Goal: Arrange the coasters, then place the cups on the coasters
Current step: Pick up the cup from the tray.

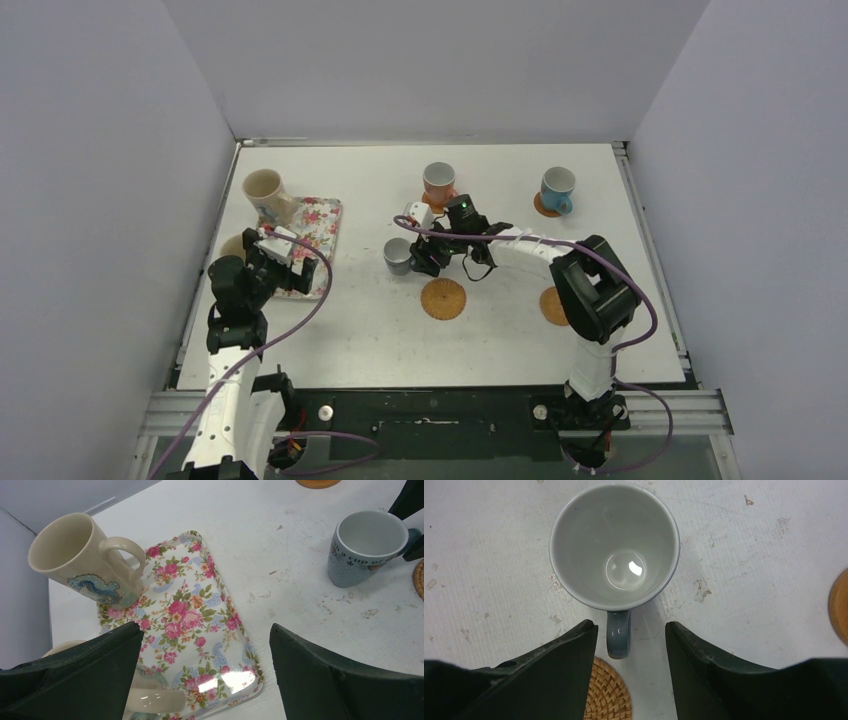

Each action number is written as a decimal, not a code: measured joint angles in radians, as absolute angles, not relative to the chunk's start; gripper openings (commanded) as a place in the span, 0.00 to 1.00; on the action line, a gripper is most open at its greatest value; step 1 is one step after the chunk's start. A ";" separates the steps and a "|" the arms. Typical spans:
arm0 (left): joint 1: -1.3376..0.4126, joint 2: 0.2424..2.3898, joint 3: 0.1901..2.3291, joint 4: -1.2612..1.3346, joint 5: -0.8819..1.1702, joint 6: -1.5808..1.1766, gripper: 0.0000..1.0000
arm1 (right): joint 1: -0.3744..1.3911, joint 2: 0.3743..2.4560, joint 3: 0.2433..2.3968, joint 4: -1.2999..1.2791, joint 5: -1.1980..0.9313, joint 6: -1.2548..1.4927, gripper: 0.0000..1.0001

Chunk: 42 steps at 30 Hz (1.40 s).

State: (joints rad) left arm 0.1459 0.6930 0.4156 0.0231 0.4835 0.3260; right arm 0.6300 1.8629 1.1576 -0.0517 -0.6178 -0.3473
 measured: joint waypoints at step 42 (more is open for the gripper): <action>0.146 0.688 0.416 0.023 0.484 0.326 0.97 | 0.630 1.849 1.078 0.059 -0.662 -0.324 0.00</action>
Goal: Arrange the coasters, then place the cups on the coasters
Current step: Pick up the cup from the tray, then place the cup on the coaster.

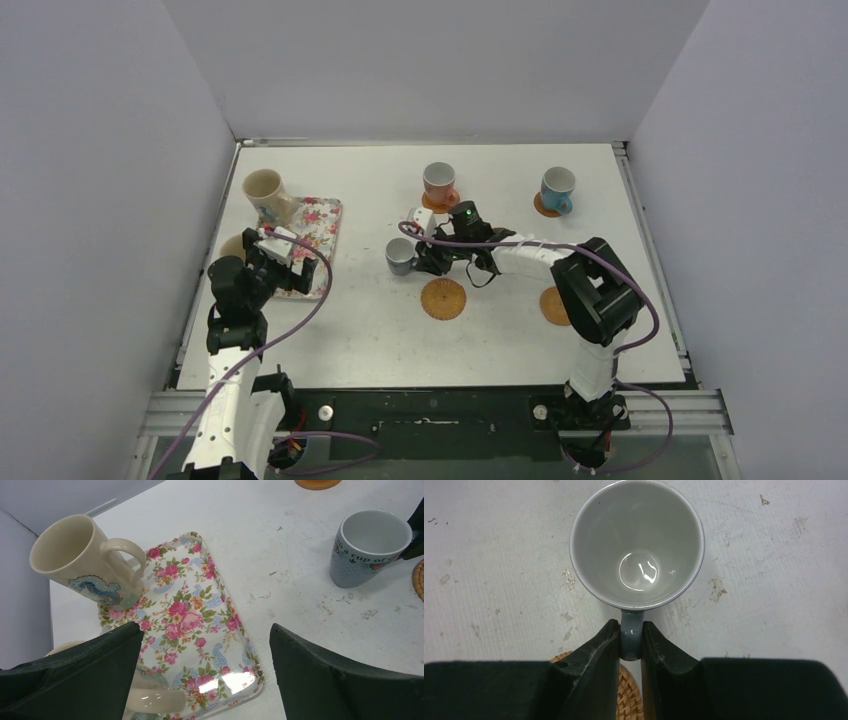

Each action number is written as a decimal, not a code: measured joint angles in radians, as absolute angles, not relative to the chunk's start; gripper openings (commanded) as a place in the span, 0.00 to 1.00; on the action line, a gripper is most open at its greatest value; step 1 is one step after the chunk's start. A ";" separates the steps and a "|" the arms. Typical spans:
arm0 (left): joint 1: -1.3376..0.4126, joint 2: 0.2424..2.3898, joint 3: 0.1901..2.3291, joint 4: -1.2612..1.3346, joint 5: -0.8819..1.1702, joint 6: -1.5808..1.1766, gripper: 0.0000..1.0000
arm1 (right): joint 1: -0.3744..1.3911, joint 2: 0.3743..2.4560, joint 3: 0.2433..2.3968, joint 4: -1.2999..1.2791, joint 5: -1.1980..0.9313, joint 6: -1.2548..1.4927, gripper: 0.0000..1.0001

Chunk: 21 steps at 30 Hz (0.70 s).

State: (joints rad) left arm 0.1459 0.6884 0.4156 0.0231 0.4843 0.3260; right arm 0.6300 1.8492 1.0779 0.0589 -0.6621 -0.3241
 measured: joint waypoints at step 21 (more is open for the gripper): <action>0.146 0.683 0.414 0.023 0.502 0.326 0.97 | 0.581 1.694 0.942 0.131 -0.658 -0.285 0.00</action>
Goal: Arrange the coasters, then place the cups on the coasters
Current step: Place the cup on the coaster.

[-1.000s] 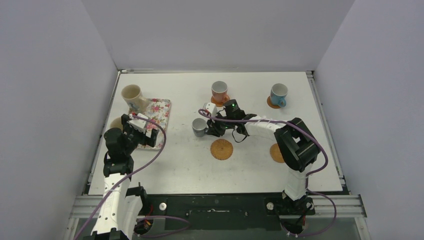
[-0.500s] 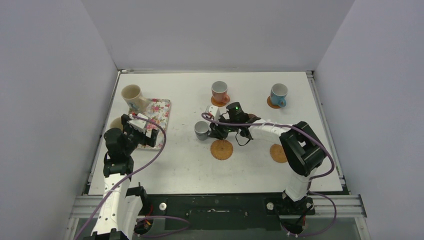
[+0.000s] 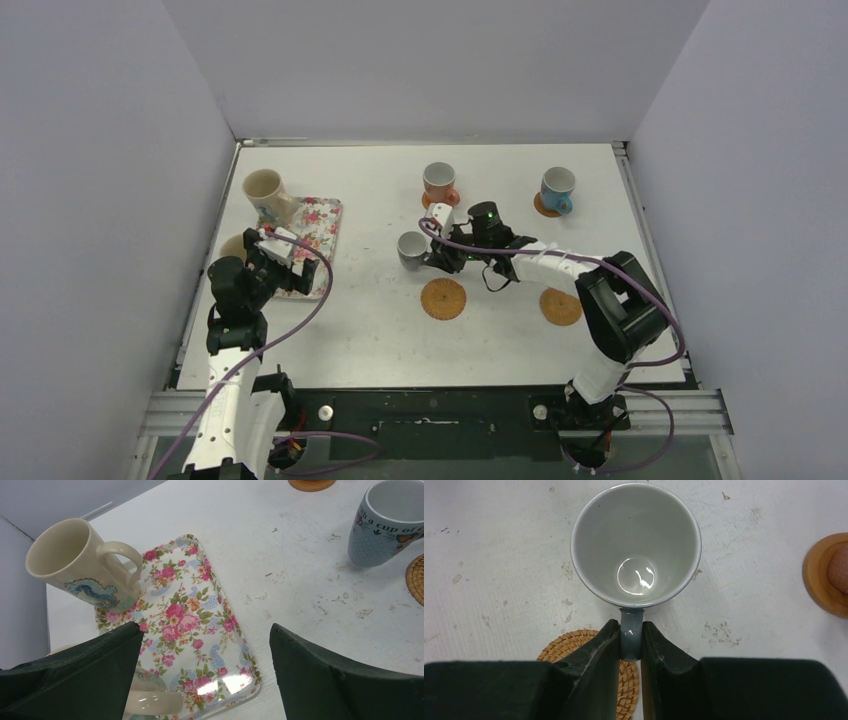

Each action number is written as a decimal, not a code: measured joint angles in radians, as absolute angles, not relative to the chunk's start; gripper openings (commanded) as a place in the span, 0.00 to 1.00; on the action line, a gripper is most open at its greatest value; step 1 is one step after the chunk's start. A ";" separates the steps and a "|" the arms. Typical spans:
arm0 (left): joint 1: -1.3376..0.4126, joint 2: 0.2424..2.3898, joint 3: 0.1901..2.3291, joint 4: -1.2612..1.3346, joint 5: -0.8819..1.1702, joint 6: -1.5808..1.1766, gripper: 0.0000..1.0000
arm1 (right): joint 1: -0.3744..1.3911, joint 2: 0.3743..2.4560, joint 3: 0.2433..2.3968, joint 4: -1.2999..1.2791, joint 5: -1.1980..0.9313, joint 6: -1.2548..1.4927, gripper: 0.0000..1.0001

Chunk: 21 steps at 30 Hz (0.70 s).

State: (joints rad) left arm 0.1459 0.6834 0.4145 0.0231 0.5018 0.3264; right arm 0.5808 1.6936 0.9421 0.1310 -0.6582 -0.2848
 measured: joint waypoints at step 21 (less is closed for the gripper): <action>0.146 0.678 0.404 0.023 0.508 0.326 0.97 | 0.399 1.597 0.965 0.073 -0.653 -0.268 0.00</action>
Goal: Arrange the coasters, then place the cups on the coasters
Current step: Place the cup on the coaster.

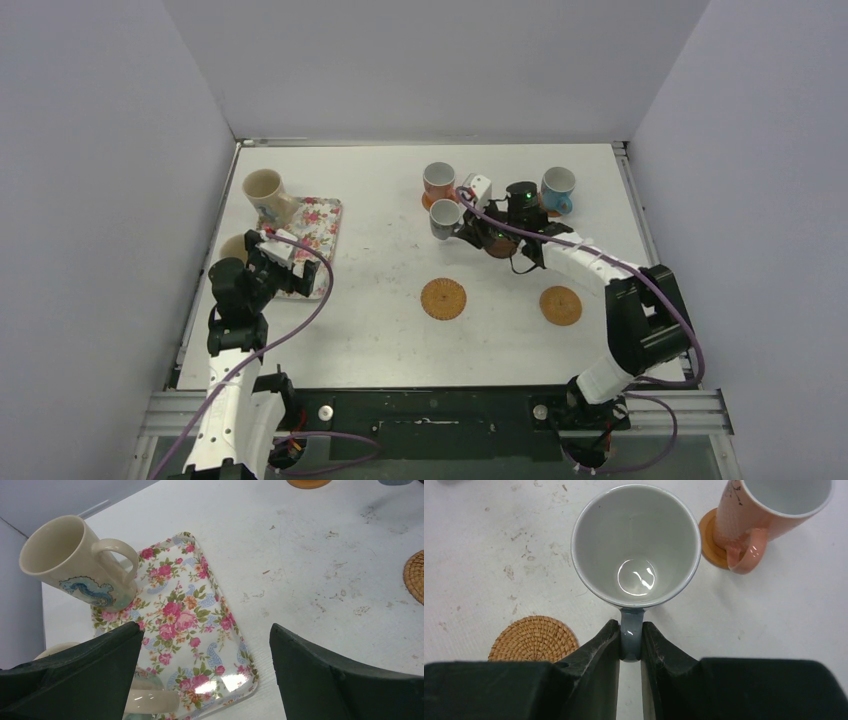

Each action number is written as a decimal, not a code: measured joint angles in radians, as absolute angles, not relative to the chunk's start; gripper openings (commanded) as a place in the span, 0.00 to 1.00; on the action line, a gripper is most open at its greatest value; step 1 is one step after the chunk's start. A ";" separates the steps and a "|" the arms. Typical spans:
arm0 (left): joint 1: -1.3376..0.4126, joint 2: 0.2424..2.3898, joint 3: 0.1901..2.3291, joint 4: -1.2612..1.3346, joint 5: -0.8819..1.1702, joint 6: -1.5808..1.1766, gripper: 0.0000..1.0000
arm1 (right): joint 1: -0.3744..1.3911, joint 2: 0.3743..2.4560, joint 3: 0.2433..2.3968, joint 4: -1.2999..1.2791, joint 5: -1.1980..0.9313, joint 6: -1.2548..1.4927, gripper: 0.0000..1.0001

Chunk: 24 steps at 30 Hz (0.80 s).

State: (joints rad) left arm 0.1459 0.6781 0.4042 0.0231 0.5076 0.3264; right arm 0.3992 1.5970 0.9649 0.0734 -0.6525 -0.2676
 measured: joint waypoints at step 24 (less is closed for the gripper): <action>0.146 0.684 0.402 0.023 0.552 0.326 0.97 | 0.060 1.431 0.850 -0.067 -0.698 -0.341 0.00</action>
State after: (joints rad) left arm 0.1459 0.6842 0.4023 0.0235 0.5522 0.3260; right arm 0.0597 1.4307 0.8497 -0.0666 -0.6979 -0.3408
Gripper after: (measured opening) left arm 0.973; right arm 0.189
